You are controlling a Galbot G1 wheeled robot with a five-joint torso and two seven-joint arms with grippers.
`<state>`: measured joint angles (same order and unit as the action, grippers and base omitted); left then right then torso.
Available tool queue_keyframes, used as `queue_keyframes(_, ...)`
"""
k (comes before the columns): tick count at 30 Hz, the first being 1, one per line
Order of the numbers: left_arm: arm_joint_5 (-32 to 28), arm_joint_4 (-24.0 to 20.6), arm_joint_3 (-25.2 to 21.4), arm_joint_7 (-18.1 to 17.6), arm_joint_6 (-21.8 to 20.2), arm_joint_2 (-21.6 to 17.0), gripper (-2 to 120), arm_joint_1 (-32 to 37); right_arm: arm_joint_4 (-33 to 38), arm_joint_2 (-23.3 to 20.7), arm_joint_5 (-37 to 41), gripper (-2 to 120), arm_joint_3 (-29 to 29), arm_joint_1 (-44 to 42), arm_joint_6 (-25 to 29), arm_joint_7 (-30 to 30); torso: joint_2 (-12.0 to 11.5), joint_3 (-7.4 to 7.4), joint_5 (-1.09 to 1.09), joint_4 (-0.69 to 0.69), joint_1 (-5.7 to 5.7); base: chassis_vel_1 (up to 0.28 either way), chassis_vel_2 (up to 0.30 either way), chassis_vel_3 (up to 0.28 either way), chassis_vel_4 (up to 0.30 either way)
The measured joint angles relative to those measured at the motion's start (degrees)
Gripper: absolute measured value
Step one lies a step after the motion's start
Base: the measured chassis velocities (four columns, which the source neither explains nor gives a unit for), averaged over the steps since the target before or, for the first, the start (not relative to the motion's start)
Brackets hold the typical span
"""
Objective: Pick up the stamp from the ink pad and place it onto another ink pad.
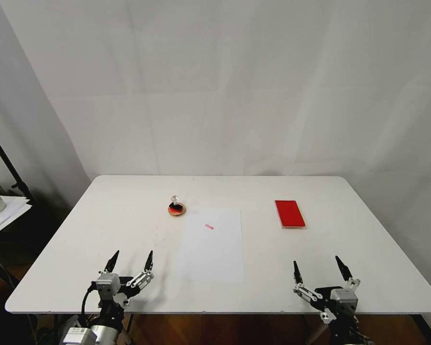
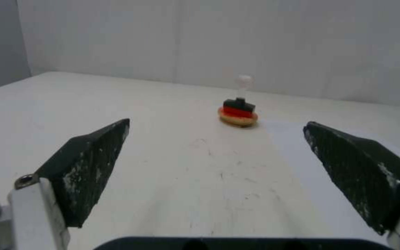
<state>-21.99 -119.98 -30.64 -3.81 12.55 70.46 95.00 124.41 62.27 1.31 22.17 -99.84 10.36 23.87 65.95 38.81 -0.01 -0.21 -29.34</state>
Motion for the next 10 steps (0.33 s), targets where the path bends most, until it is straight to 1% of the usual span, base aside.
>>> queue_keyframes(10,0.0,0.0,0.0,0.0,0.0,0.0,100,0.0,-0.13,-0.04,-0.12,100,-0.08,0.28,-0.36,-0.03,0.0,0.0,0.0,0.0,0.0,0.0,0.0,0.0,0.0)
